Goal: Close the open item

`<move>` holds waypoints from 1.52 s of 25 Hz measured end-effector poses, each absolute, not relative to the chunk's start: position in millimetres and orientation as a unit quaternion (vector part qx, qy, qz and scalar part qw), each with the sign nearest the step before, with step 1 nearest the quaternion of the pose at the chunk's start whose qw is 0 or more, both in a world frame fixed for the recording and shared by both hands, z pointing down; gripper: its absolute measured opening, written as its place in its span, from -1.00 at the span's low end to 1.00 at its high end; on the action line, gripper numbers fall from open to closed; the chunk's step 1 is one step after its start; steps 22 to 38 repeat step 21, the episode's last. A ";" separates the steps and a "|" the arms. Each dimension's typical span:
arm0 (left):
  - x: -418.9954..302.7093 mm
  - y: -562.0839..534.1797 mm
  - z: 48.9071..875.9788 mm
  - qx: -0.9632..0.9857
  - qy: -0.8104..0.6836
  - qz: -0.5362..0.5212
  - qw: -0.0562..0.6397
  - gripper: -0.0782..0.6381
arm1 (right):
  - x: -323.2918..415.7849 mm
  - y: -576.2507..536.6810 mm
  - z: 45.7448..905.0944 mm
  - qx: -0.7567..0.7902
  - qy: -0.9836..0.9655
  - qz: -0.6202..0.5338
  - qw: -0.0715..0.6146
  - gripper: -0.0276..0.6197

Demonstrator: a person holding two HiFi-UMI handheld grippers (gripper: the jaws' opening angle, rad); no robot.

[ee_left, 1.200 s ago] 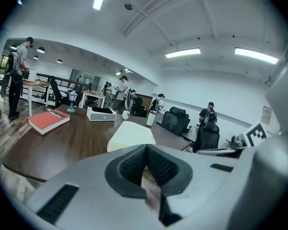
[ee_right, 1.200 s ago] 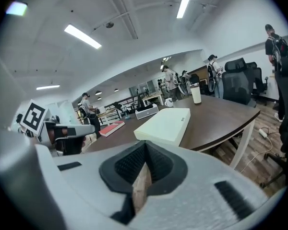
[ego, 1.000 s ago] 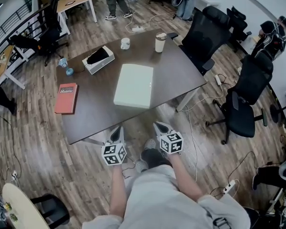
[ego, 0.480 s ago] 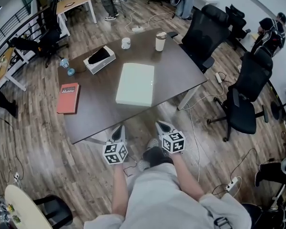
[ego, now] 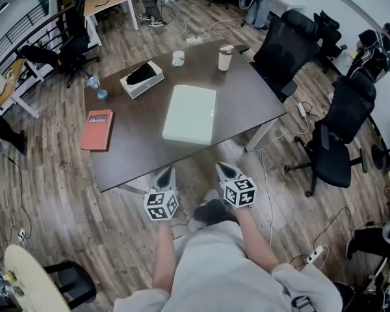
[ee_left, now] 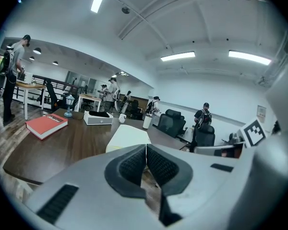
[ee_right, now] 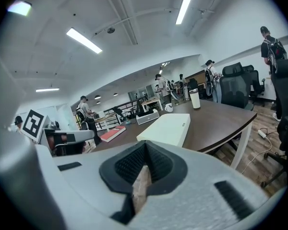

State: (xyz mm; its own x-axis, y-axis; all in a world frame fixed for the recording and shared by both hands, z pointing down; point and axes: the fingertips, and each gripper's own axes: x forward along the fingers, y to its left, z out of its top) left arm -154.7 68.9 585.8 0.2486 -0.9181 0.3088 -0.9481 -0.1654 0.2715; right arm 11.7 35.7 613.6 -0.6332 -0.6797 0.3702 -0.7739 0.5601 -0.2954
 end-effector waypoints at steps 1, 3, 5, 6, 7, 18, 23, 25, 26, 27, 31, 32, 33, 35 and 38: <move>-155.9 70.1 585.6 0.762 -0.612 0.035 0.206 -0.77 | 11.0 35.5 613.5 0.414 -0.877 0.218 0.108 -0.91; -158.4 72.3 586.6 0.760 -0.615 0.033 0.206 -0.77 | 10.4 35.9 615.1 0.413 -0.877 0.219 0.108 -0.91; -161.0 73.7 587.2 0.758 -0.618 0.032 0.207 -0.77 | 9.8 37.9 616.0 0.412 -0.878 0.221 0.107 -0.91; -161.8 74.0 586.9 0.757 -0.620 0.030 0.207 -0.77 | 9.1 39.2 615.9 0.410 -0.879 0.220 0.106 -0.91; -162.1 74.3 586.6 0.756 -0.620 0.029 0.206 -0.77 | 8.3 40.7 615.9 0.407 -0.880 0.220 0.107 -0.91; -149.8 78.6 575.1 0.767 -0.614 0.000 0.187 -0.76 | 16.3 48.5 620.6 0.404 -0.878 0.231 0.109 -0.91; -150.3 80.5 570.7 0.764 -0.619 -0.019 0.181 -0.77 | 18.7 51.7 623.1 0.403 -0.879 0.234 0.106 -0.91; -150.3 80.5 570.7 0.764 -0.619 -0.019 0.181 -0.77 | 18.7 51.7 623.1 0.403 -0.879 0.234 0.106 -0.91; -150.3 80.5 570.7 0.764 -0.619 -0.019 0.181 -0.77 | 18.7 51.7 623.1 0.403 -0.879 0.234 0.106 -0.91; -150.3 80.5 570.7 0.764 -0.619 -0.019 0.181 -0.77 | 18.7 51.7 623.1 0.403 -0.879 0.234 0.106 -0.91; -150.3 80.5 570.7 0.764 -0.619 -0.019 0.181 -0.77 | 18.7 51.7 623.1 0.403 -0.879 0.234 0.106 -0.91; -150.3 80.5 570.7 0.764 -0.619 -0.019 0.181 -0.77 | 18.7 51.7 623.1 0.403 -0.879 0.234 0.106 -0.91; -150.3 80.5 570.7 0.764 -0.619 -0.019 0.181 -0.77 | 18.7 51.7 623.1 0.403 -0.879 0.234 0.106 -0.91; -150.3 80.5 570.7 0.764 -0.619 -0.019 0.181 -0.77 | 18.7 51.7 623.1 0.403 -0.879 0.234 0.106 -0.91; -150.3 80.5 570.7 0.764 -0.619 -0.019 0.181 -0.77 | 18.7 51.7 623.1 0.403 -0.879 0.234 0.106 -0.91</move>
